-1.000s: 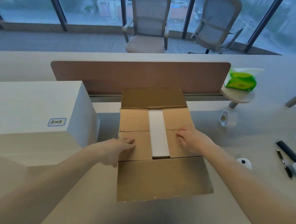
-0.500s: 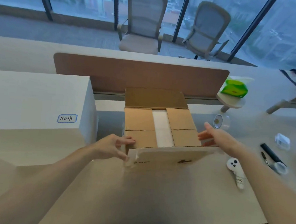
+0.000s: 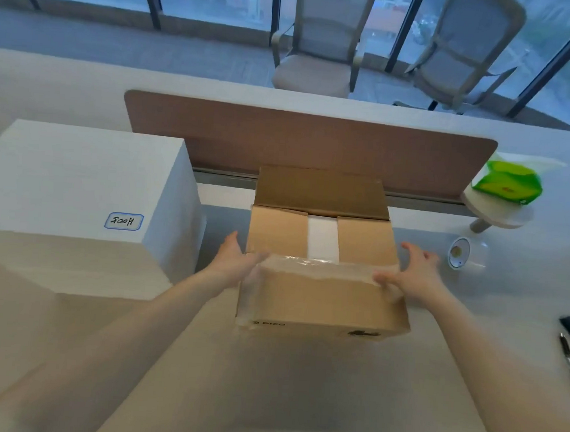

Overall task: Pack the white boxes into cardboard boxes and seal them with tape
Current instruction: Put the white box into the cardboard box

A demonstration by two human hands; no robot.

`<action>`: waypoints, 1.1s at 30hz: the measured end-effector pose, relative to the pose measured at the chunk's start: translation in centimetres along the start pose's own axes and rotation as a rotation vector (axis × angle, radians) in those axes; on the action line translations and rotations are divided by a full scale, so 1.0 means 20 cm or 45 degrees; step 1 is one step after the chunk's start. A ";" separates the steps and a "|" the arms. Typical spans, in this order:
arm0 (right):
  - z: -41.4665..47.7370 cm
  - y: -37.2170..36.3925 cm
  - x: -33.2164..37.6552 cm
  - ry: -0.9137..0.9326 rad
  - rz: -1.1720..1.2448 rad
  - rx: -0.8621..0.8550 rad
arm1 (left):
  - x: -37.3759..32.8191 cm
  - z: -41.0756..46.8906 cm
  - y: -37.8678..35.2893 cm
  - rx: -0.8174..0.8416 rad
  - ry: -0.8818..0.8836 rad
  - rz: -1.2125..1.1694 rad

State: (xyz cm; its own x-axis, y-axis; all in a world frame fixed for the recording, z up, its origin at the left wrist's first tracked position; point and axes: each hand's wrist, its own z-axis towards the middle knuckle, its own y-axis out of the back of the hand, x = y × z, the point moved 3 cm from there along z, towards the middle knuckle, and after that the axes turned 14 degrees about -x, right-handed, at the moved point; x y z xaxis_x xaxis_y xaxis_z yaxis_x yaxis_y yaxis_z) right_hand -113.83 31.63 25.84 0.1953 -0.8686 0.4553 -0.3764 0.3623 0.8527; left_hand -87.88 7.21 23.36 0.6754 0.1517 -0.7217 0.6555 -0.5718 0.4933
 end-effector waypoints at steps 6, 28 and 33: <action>0.24 -0.06 -0.17 -0.137 0.171 0.525 | -0.03 0.00 -0.19 -0.368 -0.062 0.166; 0.72 0.04 0.25 -0.012 1.174 0.135 | 0.02 -0.05 -0.12 -0.527 -0.415 0.554; 0.49 0.19 0.00 0.233 1.143 0.069 | -0.01 -0.15 -0.24 -0.555 -0.492 0.670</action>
State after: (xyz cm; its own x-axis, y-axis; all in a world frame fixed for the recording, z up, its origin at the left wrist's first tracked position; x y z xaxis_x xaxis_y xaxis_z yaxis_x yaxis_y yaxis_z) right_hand -124.24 29.72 26.59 -0.0521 -0.1997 0.9785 -0.4973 0.8548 0.1480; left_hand -90.14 12.32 22.53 0.8208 -0.3885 -0.4187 0.4097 -0.1104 0.9055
